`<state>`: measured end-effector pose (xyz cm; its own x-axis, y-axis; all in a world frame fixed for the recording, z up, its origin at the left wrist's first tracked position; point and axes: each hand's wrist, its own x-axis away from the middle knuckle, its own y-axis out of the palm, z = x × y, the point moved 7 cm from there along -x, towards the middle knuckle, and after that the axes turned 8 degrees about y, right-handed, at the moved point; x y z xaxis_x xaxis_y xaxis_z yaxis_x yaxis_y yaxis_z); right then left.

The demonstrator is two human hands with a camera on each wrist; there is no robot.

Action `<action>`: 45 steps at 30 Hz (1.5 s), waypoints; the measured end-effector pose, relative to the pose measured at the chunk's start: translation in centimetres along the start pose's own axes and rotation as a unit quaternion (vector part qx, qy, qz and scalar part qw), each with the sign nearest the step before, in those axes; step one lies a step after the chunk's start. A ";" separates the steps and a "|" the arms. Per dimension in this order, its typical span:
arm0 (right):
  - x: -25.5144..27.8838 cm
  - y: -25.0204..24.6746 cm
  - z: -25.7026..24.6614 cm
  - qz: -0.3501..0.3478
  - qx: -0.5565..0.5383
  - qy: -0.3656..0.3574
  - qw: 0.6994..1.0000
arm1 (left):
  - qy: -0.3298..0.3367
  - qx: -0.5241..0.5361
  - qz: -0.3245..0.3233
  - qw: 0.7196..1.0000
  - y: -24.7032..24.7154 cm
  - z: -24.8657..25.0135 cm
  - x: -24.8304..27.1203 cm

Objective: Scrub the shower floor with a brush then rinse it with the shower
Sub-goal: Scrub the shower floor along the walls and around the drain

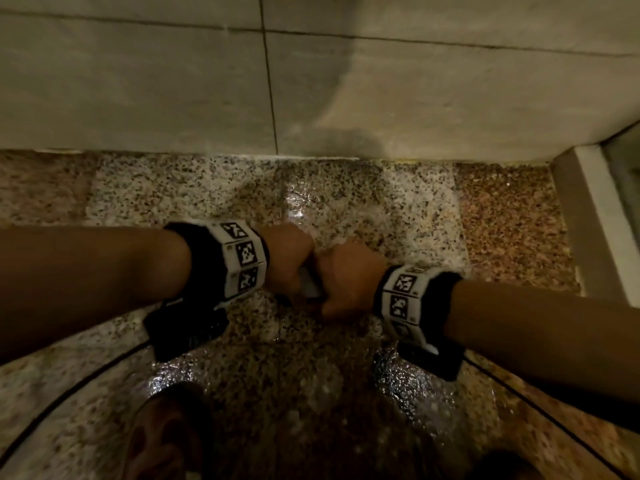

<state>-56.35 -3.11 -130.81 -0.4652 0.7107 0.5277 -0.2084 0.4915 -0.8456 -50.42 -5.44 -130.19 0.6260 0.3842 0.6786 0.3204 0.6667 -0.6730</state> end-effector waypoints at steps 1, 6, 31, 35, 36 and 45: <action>0.0 -0.3 0.3 0.014 -0.011 0.002 1.000 | 0.009 0.005 0.023 1.000 -0.5 0.0 0.2; -3.9 -5.6 4.7 0.076 -0.123 0.097 0.985 | -0.056 0.007 0.162 0.985 -6.9 -3.0 -0.8; -4.1 -3.9 9.1 0.137 -0.190 0.128 0.964 | -0.011 0.025 0.220 0.975 -8.2 -2.7 -4.8; -2.6 -3.3 13.0 0.120 -0.197 0.165 0.959 | 0.004 -0.007 0.231 0.973 -9.9 0.1 -6.4; -1.9 -3.1 14.4 0.124 -0.193 0.174 0.958 | 0.013 -0.006 0.234 0.972 -10.3 1.1 -7.1; 9.1 -0.1 33.0 0.230 -0.235 0.506 0.797 | 0.061 0.025 0.299 0.952 -15.2 6.7 -12.6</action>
<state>-88.95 -13.33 -128.57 0.5822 0.7959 0.1662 0.2410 0.0264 -0.9702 -67.88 -16.15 -126.53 0.7648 0.6296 0.1366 -0.1518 0.3821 -0.9115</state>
